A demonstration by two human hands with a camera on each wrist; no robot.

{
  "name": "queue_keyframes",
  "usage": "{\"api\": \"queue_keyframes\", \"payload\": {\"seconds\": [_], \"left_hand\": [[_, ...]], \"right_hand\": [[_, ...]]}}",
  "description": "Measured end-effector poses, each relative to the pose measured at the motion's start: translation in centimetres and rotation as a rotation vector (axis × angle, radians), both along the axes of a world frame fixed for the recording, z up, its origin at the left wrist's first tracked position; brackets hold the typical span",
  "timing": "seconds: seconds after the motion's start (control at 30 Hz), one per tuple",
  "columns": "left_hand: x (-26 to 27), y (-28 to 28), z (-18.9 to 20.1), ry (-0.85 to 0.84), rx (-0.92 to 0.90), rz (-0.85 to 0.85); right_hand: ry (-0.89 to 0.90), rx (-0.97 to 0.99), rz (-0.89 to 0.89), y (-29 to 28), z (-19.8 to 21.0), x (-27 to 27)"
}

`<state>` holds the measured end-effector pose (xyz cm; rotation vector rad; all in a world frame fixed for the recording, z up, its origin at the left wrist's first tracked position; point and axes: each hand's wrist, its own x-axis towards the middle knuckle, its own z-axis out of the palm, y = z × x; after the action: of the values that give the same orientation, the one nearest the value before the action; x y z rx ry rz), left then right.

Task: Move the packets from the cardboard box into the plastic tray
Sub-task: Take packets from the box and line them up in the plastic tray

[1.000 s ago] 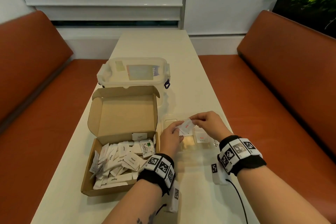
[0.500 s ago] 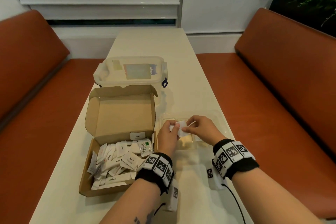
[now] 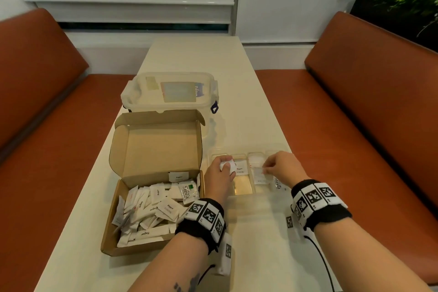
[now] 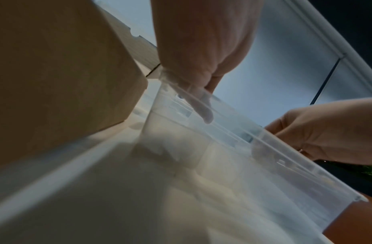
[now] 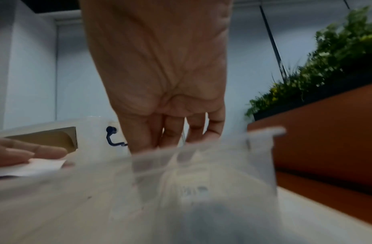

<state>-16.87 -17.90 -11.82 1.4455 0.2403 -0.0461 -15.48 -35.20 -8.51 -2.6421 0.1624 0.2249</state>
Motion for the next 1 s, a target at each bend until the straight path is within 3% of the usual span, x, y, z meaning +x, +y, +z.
{"api": "queue_keyframes", "payload": {"seconds": [0.1,0.4,0.6,1.0], "left_hand": [[0.1,0.1,0.0,0.002,0.012,-0.013],[-0.1,0.1,0.1,-0.001,0.045,-0.025],[-0.2,0.0,0.1,-0.005,0.059,-0.034],[-0.7,0.0,1.1,0.067,-0.027,-0.056]], "right_hand": [[0.04,-0.034,0.019,0.5,-1.0,-0.2],[-0.111,-0.136,0.072,0.5,-2.0,-0.9],[-0.118,-0.183,0.095,0.7,-2.4,-1.0],[-0.1,-0.117,0.064,0.8,-3.0,-0.7]]}}
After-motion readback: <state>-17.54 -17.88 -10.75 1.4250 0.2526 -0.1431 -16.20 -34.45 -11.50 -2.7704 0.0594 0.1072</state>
